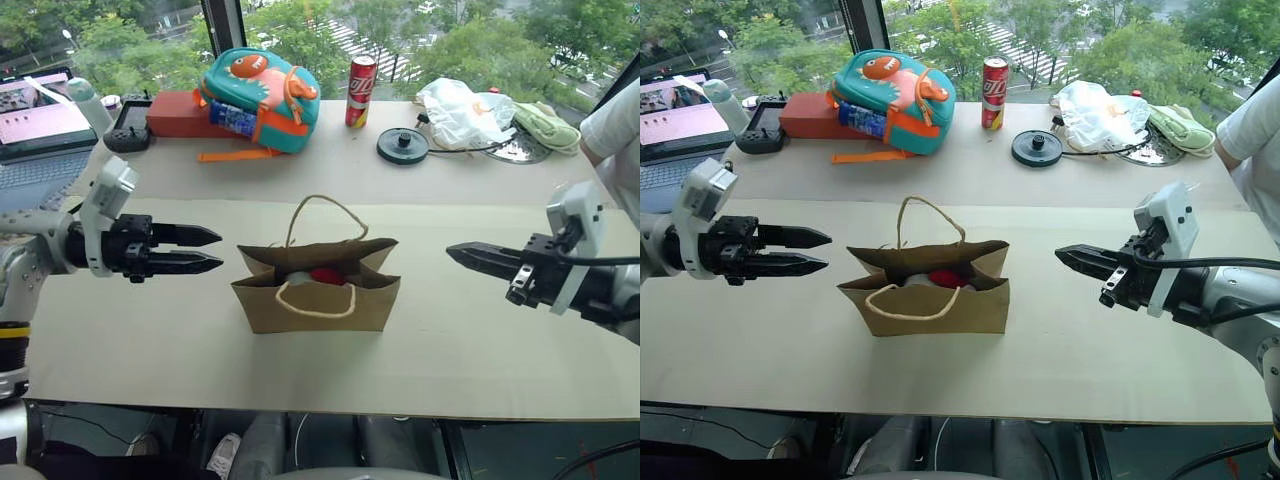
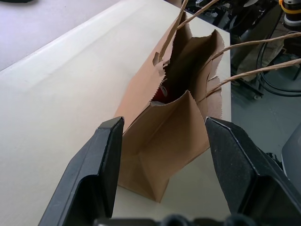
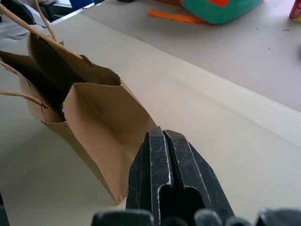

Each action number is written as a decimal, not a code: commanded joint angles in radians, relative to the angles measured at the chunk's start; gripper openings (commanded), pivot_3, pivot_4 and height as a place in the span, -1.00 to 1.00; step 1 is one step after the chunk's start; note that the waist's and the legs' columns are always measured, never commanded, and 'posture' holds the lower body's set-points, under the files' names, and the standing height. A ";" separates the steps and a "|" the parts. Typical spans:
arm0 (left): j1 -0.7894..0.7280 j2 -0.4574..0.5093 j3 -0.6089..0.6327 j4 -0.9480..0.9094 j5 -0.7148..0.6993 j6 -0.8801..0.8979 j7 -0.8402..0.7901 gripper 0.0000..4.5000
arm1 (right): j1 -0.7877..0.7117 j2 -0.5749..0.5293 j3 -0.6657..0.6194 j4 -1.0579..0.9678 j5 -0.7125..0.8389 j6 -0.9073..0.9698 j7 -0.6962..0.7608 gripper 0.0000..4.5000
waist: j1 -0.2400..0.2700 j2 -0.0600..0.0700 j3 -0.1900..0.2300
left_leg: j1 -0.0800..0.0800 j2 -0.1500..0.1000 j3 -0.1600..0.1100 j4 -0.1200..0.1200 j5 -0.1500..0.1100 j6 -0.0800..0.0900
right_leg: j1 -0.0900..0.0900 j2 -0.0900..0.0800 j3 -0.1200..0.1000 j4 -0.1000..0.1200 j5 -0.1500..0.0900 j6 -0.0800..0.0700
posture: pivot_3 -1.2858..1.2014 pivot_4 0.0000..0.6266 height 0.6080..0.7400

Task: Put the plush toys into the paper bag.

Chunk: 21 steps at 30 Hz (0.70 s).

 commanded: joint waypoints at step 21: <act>0.202 -0.699 0.220 -0.194 0.306 -0.272 1.203 0.32 | 0.004 0.526 0.189 0.066 -0.738 -0.286 -0.829 -1.00 | 0.017 0.000 -0.001 | -0.003 -0.001 0.000 0.000 0.000 -0.001 | -0.006 -0.003 0.002 0.004 0.002 -0.002 | 0.03 -0.52 1.00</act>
